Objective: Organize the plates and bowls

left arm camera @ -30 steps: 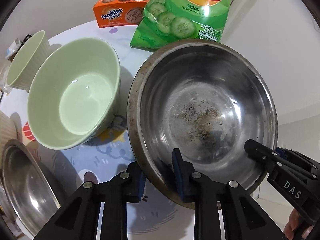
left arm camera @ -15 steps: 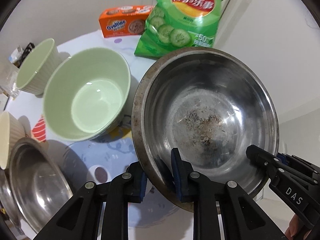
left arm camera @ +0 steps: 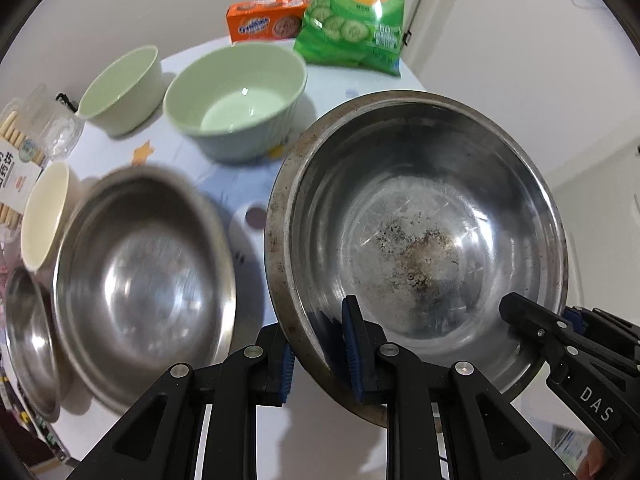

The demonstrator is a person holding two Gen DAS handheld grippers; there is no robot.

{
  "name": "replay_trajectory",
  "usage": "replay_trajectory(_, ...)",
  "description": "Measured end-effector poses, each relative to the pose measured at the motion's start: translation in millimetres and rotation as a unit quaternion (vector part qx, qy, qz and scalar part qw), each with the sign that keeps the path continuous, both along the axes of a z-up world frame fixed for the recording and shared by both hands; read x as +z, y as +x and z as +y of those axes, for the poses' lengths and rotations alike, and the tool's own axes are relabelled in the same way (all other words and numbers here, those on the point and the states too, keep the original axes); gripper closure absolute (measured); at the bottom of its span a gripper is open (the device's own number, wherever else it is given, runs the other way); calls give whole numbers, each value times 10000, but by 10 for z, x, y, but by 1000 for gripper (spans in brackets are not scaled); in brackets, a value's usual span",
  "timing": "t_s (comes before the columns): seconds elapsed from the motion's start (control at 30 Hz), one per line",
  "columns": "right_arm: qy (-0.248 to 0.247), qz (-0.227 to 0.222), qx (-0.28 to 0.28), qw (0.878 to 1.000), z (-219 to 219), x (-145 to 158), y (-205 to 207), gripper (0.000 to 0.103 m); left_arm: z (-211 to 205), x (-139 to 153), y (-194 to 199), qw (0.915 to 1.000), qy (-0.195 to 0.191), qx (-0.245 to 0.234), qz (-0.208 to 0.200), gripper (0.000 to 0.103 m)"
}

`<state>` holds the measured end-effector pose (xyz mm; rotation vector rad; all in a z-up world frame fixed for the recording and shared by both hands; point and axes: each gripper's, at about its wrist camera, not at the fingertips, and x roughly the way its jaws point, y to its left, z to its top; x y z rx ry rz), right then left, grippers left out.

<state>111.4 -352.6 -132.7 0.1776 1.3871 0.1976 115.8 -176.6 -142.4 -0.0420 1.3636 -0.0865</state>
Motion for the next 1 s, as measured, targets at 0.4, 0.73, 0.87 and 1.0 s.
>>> replay_trajectory(0.4,-37,233,-290,9993,207,-159,-717,79,207,-137,-582,9992,139,-357,86,81)
replay_trajectory(0.73,-44,156,-306,9994,267,-313,-878,78,276,-189,-900,9993,174,-336,28,81)
replay_trajectory(0.87,-125,183,-249,9994,288,-345,-925,77,243,-246,-929,9989,248,-386,-70,81)
replay_trajectory(1.0,-226,144,-239,9994,304,-344,-963,76,246,-260,-961,9991,228,-350,-49,79)
